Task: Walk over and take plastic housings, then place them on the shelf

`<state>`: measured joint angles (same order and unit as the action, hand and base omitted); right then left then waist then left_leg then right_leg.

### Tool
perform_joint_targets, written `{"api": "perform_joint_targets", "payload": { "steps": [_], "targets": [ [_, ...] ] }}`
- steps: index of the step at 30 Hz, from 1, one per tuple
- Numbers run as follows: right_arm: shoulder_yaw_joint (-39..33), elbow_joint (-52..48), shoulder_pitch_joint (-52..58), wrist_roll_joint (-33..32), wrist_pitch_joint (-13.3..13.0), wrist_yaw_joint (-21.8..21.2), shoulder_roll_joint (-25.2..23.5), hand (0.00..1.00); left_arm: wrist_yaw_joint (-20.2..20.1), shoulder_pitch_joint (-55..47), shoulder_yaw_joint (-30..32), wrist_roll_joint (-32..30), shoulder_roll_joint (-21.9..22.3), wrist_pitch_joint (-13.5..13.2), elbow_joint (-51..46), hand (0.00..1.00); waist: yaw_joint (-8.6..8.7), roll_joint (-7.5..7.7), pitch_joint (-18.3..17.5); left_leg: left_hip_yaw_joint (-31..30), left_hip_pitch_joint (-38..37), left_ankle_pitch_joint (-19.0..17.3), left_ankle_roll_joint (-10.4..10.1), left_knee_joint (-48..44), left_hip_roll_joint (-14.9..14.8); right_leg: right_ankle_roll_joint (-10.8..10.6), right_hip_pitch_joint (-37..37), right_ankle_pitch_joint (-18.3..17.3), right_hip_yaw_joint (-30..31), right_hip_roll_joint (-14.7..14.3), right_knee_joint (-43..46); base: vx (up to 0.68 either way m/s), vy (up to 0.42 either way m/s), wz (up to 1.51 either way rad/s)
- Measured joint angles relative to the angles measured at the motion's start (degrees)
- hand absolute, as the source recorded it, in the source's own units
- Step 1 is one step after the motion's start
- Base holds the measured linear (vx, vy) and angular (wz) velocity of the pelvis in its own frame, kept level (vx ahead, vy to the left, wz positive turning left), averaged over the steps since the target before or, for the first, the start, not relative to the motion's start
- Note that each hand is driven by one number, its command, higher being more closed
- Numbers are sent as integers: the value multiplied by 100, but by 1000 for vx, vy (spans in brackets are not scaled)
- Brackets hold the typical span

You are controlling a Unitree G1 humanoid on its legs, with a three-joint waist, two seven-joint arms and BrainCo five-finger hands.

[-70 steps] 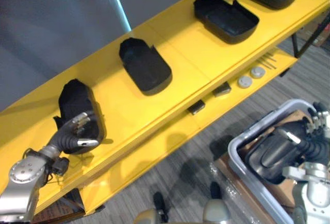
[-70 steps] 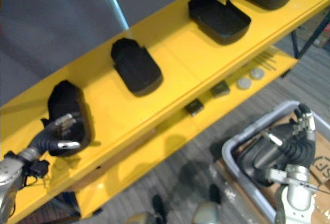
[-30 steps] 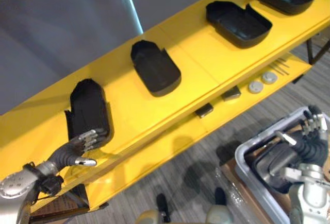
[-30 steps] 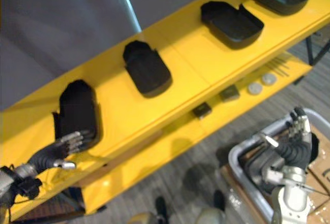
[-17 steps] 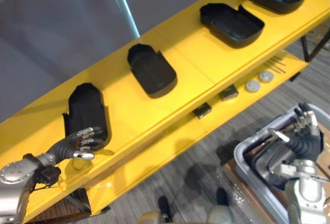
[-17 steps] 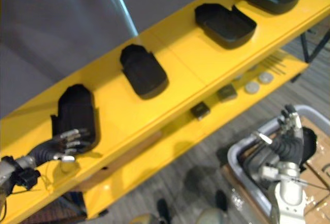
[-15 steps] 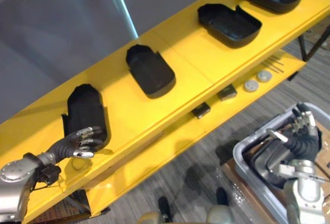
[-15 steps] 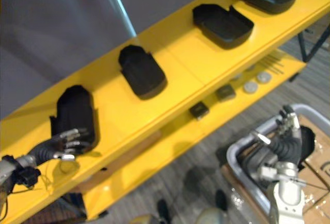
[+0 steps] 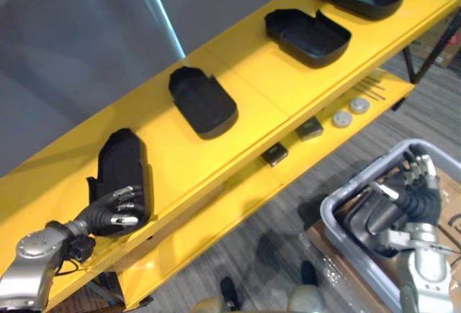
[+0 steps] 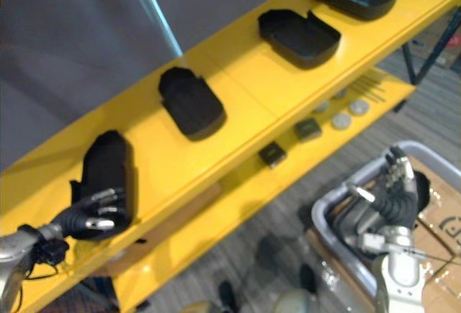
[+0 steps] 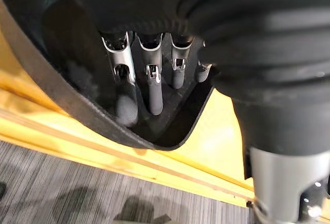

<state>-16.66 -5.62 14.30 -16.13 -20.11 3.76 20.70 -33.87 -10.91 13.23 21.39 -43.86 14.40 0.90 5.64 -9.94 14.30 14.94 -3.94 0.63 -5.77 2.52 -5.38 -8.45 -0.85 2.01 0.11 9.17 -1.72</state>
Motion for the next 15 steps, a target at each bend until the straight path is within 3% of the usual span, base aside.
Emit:
{"api": "perform_joint_targets", "payload": {
  "steps": [4, 6, 11, 13, 14, 15],
  "targets": [
    [-1, 0, -1, 1, 0, 0, -33, 0, 372, 7, 40, -175, 187, -223, 48, 0, -5, 0, 0, 2, 1, 0, 0, 2, -1, 0, 5, 0, 1, 0, 5, 0, 0, 0],
    [-2, 0, 3, 2, 0, 0, -51, 0, 826, 4, 127, -173, 295, -481, 109, 0, -7, 0, 0, 1, 5, 0, 0, 2, -3, 0, 10, 0, 0, -3, 6, 0, 0, 0],
    [-12, 0, 23, 19, -23, 3, -388, 0, 2454, 350, 1083, -169, 835, -1737, 363, 0, -4, 45, -11, 2, 10, 1, -1, 0, -14, 8, 27, -10, 1, -10, 35, 0, 0, 0],
    [47, 0, 34, 103, -150, 10, -621, 0, 3321, 637, 1297, -169, 1203, -2600, 294, 0, -8, 111, -37, 6, 37, 3, -2, -6, -16, 15, 93, -42, 14, -10, 124, 0, 0, 0],
    [86, -1, 34, 127, -192, 11, -650, 0, 3529, 695, 1303, -169, 1284, -2793, 255, 0, -4, 136, -39, 5, 40, 3, -2, -7, -16, 17, 100, -46, 14, -10, 135, 0, 0, 0],
    [182, -2, 23, 132, -264, 29, -696, 0, 3879, 775, 1293, -171, 1428, -3173, 132, 0, 0, 200, -47, 12, 42, 3, -2, -7, -18, 19, 115, -49, 21, -12, 146, -12, 2, -3]
  ]
}}
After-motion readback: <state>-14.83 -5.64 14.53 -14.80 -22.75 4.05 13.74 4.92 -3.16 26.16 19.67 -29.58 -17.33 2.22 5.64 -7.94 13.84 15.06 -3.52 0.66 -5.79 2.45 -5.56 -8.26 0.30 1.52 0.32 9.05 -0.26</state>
